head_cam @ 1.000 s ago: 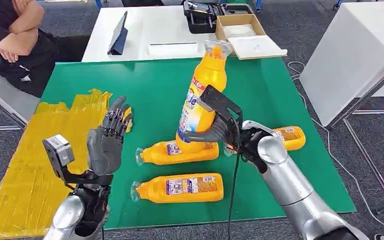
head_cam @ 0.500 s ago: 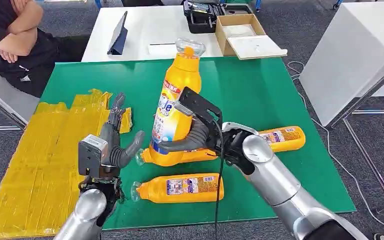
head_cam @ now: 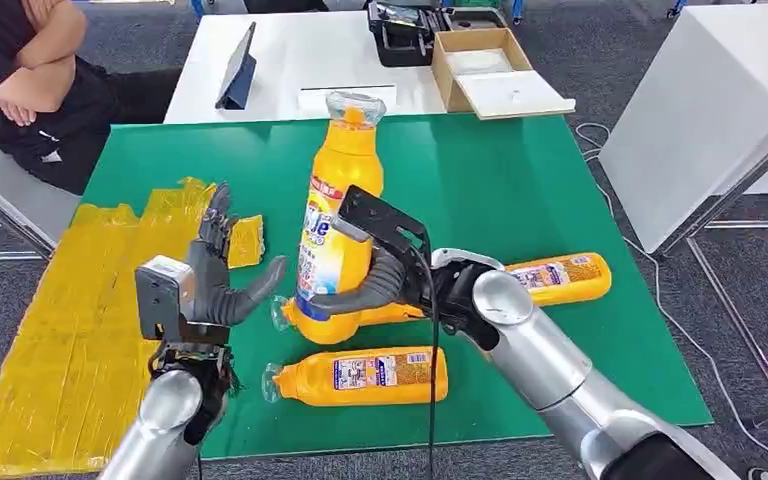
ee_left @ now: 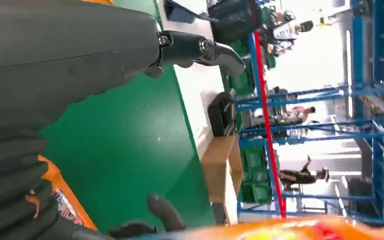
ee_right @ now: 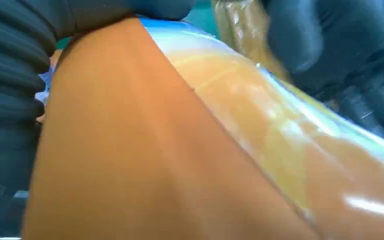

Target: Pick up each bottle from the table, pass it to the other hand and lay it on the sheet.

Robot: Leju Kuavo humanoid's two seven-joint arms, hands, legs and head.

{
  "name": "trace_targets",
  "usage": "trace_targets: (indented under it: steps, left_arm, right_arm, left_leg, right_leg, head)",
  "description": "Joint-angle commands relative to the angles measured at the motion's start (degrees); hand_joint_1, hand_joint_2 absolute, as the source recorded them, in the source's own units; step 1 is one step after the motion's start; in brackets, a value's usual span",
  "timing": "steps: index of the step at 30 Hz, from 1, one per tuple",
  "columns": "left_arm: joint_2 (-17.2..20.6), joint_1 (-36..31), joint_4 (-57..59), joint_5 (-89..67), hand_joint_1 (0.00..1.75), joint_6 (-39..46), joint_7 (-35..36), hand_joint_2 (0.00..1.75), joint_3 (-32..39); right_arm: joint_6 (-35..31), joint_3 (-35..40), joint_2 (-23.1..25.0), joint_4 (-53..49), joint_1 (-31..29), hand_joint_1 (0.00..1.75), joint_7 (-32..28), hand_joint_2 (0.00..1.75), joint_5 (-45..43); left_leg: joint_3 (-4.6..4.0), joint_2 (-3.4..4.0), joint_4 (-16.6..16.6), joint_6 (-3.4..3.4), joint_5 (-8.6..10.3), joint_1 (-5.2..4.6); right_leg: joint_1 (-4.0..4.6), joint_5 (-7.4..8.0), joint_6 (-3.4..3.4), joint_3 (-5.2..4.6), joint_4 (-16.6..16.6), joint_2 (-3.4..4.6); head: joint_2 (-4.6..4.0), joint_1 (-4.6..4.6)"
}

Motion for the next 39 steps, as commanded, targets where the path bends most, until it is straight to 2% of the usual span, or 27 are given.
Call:
trace_targets:
  steps: [1, 5, 8, 15, 18, 21, 24, 27, 28, 30, 34, 39]
  left_arm:
    - [1.3, 0.4, -2.2, 5.2, 0.00, -4.5, 1.3, 1.75, 1.6]
    - [1.3, 0.2, -2.9, 5.9, 0.00, -5.0, 1.5, 1.75, 1.4]
    - [2.2, 1.2, -4.3, 21.1, 0.00, -16.6, 5.8, 1.75, 0.5]
    - [3.1, 0.0, -4.4, 30.9, 0.00, -23.4, 8.7, 1.75, -1.2]
    - [2.8, -1.7, -3.3, 33.6, 0.00, -24.0, 10.3, 1.75, -2.3]
    - [2.8, -1.9, -2.9, 34.8, 0.00, -24.4, 10.7, 1.75, -3.0]
    - [2.8, -1.8, -3.1, 34.6, 0.00, -24.3, 10.6, 1.75, -2.8]
    - [2.6, -2.3, -3.1, 31.8, 0.00, -22.2, 9.8, 1.75, -1.8]
    - [2.4, -2.3, -3.0, 30.0, 0.00, -20.8, 9.4, 1.75, -0.9]
    - [2.2, -2.3, -2.0, 29.5, 0.00, -19.5, 9.6, 1.75, 1.4]
    - [1.9, -1.8, -1.3, 30.0, 0.00, -19.1, 9.8, 1.75, 3.6]
    - [2.2, -2.3, -3.0, 28.6, 0.00, -19.0, 10.5, 1.75, 0.8]
  right_arm:
    - [1.2, -0.6, -4.1, 6.7, -2.2, 1.75, 0.8, 1.75, 7.0]
    - [1.8, -1.7, -3.6, 7.5, -2.0, 1.75, 0.7, 1.75, 8.0]
    - [2.7, -0.3, -5.1, 9.1, -3.2, 1.75, 2.1, 1.75, 13.7]
    - [3.9, 1.9, -7.4, 10.5, -4.5, 1.75, 1.9, 1.75, 17.9]
    - [3.2, 3.8, -8.6, 8.5, -4.2, 1.75, 0.9, 1.75, 22.5]
    - [1.0, 6.6, -9.2, 4.1, -4.3, 1.75, 1.7, 1.75, 34.6]
    - [1.1, 8.1, -9.2, 1.3, -3.9, 1.75, 3.0, 1.75, 40.5]
    - [1.3, 10.2, -9.5, -1.5, -4.0, 1.75, 3.6, 1.75, 50.1]
    - [2.0, 10.5, -9.5, -2.7, -3.7, 1.75, 3.5, 1.75, 53.2]
    - [3.0, 9.8, -9.2, -5.4, -2.5, 1.75, 3.7, 1.75, 55.8]
    - [4.1, 10.1, -8.5, -7.2, -2.1, 1.75, 4.1, 1.75, 59.9]
    - [4.5, 11.0, -5.9, -2.8, -2.3, 1.75, 2.7, 1.75, 65.5]
  left_leg:
    - [0.16, -0.02, 0.0, -0.17, -0.05, 0.02]
    - [0.14, 0.05, 0.0, -0.16, -0.05, 0.00]
    - [0.13, 0.04, 0.0, -0.16, -0.05, -0.01]
    - [0.21, 0.12, 0.0, -0.22, -0.11, -0.01]
    - [0.04, -0.05, 0.0, -0.12, -0.01, 0.01]
    - [0.03, -0.04, 0.0, -0.11, -0.02, -0.01]
    - [0.01, 0.01, 0.0, -0.11, -0.02, -0.02]
    - [0.04, 0.03, 0.0, -0.12, -0.03, -0.01]
    - [0.28, 0.07, 0.1, -0.31, -0.19, 0.00]
    - [0.04, 0.06, 0.0, -0.12, -0.02, -0.01]
    - [0.10, 0.10, 0.0, -0.13, -0.02, 0.00]
    - [0.14, 0.10, 0.0, -0.13, -0.03, 0.01]
  right_leg:
    - [0.02, -0.05, -0.04, 0.19, 0.0, -0.11]
    - [0.01, -0.04, -0.04, 0.16, 0.0, -0.08]
    - [0.00, -0.06, -0.06, 0.14, 0.0, -0.08]
    - [0.00, -0.09, -0.07, 0.20, 0.0, -0.03]
    - [0.01, -0.03, -0.04, 0.07, 0.0, -0.14]
    - [-0.01, -0.02, -0.03, 0.02, 0.0, -0.06]
    - [-0.03, -0.02, -0.03, 0.00, 0.0, -0.03]
    - [-0.01, -0.03, -0.04, 0.02, 0.0, -0.03]
    - [0.00, -0.18, -0.10, 0.23, 0.1, -0.09]
    - [-0.01, -0.03, -0.04, 0.02, 0.0, -0.05]
    - [0.00, -0.02, -0.04, 0.07, 0.0, -0.03]
    - [0.01, -0.02, -0.04, 0.11, 0.0, -0.02]
  head:
    - [0.00, 0.00]
    - [0.00, 0.00]
    - [0.00, 0.02]
    - [0.00, 0.02]
    - [0.00, 0.00]
    - [0.00, 0.00]
    - [0.00, 0.00]
    - [0.00, 0.00]
    - [0.00, 0.00]
    - [0.00, 0.00]
    - [0.00, 0.00]
    - [0.00, 0.00]
